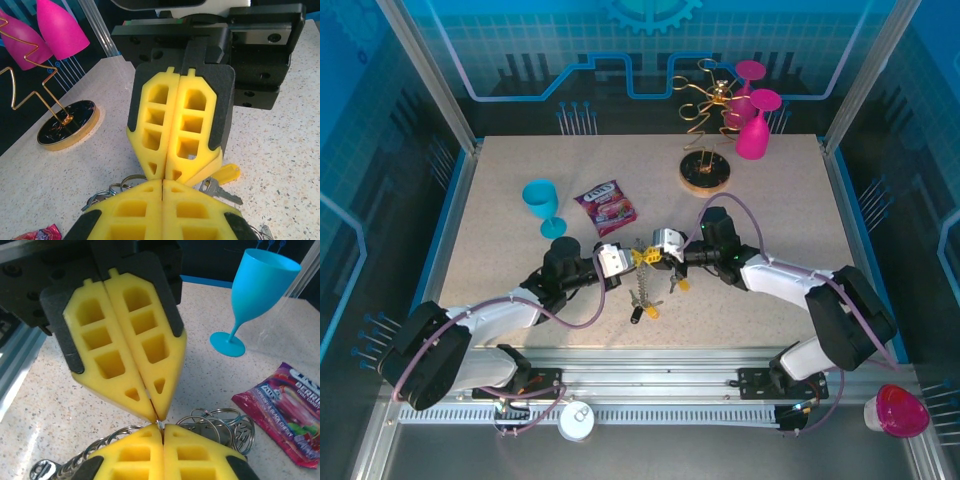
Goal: Put the keys on the keyring
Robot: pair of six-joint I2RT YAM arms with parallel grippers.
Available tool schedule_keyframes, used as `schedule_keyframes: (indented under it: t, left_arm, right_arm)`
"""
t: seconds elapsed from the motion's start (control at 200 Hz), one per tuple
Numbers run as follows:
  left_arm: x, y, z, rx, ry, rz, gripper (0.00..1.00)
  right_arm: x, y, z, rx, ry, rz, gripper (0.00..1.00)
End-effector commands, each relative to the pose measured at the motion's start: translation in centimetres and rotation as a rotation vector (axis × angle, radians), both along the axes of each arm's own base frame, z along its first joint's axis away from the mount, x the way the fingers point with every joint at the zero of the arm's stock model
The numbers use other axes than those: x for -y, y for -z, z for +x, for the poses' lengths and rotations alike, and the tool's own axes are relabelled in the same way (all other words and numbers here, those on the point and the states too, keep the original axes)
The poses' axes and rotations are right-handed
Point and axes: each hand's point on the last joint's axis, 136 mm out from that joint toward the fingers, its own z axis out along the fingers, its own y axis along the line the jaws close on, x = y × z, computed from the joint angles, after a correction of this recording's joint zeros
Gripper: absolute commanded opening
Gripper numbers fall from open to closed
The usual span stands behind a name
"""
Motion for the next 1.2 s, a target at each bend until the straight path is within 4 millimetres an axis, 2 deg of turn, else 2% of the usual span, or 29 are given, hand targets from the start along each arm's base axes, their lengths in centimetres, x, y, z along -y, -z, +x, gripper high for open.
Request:
schedule_keyframes:
  t: [0.0, 0.12, 0.245, 0.265, 0.275, 0.29, 0.43, 0.625, 1.046, 1.196]
  left_arm:
    - [0.3, -0.5, -0.5, 0.015, 0.031, -0.021, 0.0]
    - [-0.2, -0.5, -0.4, -0.014, 0.001, -0.006, 0.0]
    - [-1.1, 0.3, -0.9, -0.073, -0.013, 0.057, 0.2]
    - [-1.2, 0.4, -1.0, -0.082, -0.012, 0.067, 0.22]
    - [-1.3, 0.5, -1.1, -0.088, -0.015, 0.072, 0.22]
    - [-1.4, 0.6, -1.1, -0.094, -0.015, 0.08, 0.23]
    - [-2.0, 1.3, -1.7, -0.142, -0.019, 0.132, 0.27]
    - [-1.9, 1.1, -1.2, -0.146, -0.026, 0.129, 0.27]
    - [-1.4, 0.0, -0.5, -0.123, -0.031, 0.076, 0.24]
    - [-1.3, -0.5, -0.6, -0.122, -0.024, 0.055, 0.18]
  right_arm:
    - [-0.8, -1.4, 0.0, 0.051, -0.037, 0.012, 0.0]
    - [-0.3, -1.6, -0.1, 0.064, -0.027, -0.048, 0.0]
    - [0.1, -1.5, -0.6, 0.075, -0.045, -0.155, 0.0]
    - [0.3, -1.0, -0.9, 0.067, -0.049, -0.176, 0.0]
    - [0.1, -1.8, -0.6, 0.086, -0.048, -0.173, 0.0]
    - [0.0, -2.0, -0.6, 0.092, -0.052, -0.18, 0.0]
    - [-0.1, -2.0, -1.0, 0.116, -0.063, -0.256, 0.0]
    - [-0.7, -1.8, -1.6, 0.156, -0.09, -0.34, 0.0]
    - [-2.3, -1.7, -2.9, 0.204, -0.173, -0.398, 0.0]
    - [-2.3, -1.4, -3.0, 0.206, -0.179, -0.417, 0.0]
